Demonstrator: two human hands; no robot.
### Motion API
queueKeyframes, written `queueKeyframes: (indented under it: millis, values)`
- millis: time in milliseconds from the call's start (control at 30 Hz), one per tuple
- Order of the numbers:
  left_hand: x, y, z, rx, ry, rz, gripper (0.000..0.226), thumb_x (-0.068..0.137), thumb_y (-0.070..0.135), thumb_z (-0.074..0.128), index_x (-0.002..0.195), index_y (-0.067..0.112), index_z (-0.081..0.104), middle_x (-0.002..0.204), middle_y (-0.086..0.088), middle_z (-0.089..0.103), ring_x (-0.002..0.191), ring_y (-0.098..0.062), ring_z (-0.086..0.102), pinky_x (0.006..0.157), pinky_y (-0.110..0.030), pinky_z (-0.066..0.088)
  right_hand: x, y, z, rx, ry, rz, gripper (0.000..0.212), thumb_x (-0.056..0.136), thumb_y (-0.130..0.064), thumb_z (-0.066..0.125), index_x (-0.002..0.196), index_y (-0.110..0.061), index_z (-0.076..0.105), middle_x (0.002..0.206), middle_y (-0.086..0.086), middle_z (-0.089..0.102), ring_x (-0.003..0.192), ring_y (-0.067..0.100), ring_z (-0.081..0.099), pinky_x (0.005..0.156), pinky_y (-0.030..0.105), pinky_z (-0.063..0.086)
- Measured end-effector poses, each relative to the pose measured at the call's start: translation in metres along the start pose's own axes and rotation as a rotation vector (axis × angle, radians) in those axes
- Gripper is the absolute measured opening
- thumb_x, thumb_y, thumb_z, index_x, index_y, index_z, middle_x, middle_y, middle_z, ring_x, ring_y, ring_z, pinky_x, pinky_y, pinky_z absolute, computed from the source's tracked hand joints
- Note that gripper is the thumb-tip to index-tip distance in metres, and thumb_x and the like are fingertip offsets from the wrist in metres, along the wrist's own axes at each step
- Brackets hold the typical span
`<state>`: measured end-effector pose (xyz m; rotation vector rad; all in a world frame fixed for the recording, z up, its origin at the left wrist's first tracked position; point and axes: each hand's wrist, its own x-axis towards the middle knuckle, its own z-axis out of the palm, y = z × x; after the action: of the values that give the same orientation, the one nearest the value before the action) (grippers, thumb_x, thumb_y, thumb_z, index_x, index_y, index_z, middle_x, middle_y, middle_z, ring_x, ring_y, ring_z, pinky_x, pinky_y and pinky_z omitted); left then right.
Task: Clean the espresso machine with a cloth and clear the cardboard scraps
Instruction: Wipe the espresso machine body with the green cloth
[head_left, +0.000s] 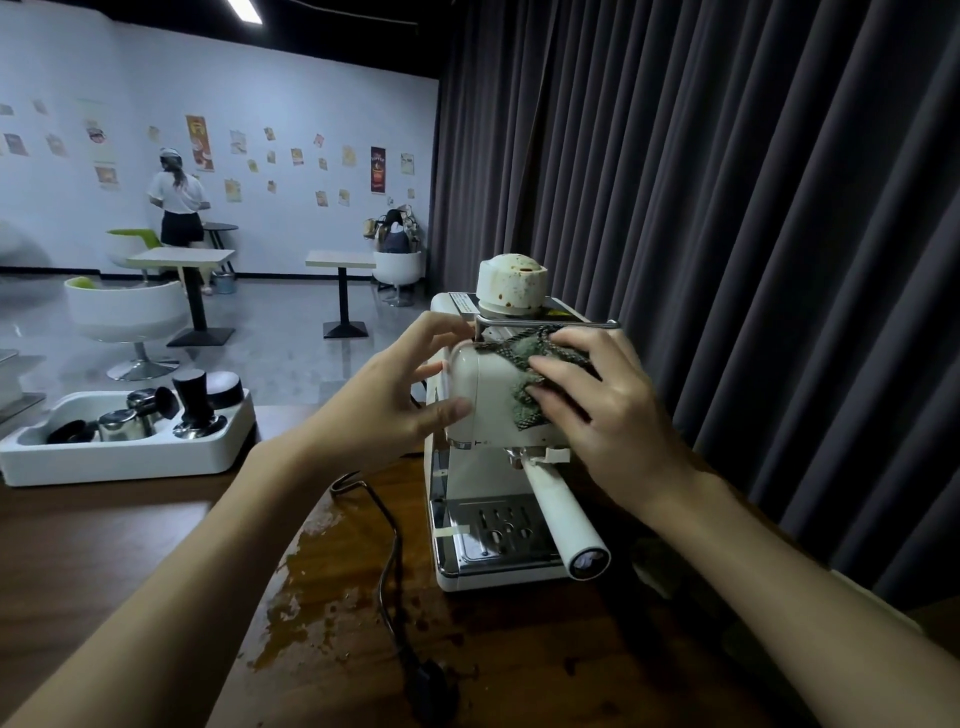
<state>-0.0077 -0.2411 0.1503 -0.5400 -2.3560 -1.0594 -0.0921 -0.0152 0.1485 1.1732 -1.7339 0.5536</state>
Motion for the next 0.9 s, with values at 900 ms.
queueKeyframes:
  millis: [900]
  values:
    - [0.000, 0.006, 0.002, -0.107, 0.016, -0.057, 0.029, 0.089, 0.027, 0.060, 0.113, 0.039, 0.049, 0.142, 0.020, 0.051, 0.138, 0.008, 0.041, 0.111, -0.026, 0.037, -0.014, 0.009, -0.007, 0.098, 0.092, 0.153, 0.023, 0.081, -0.006, 0.076, 0.101, 0.003, 0.070, 0.100, 0.015, 0.056, 0.093, 0.020, 0.055, 0.090, 0.013, 0.042]
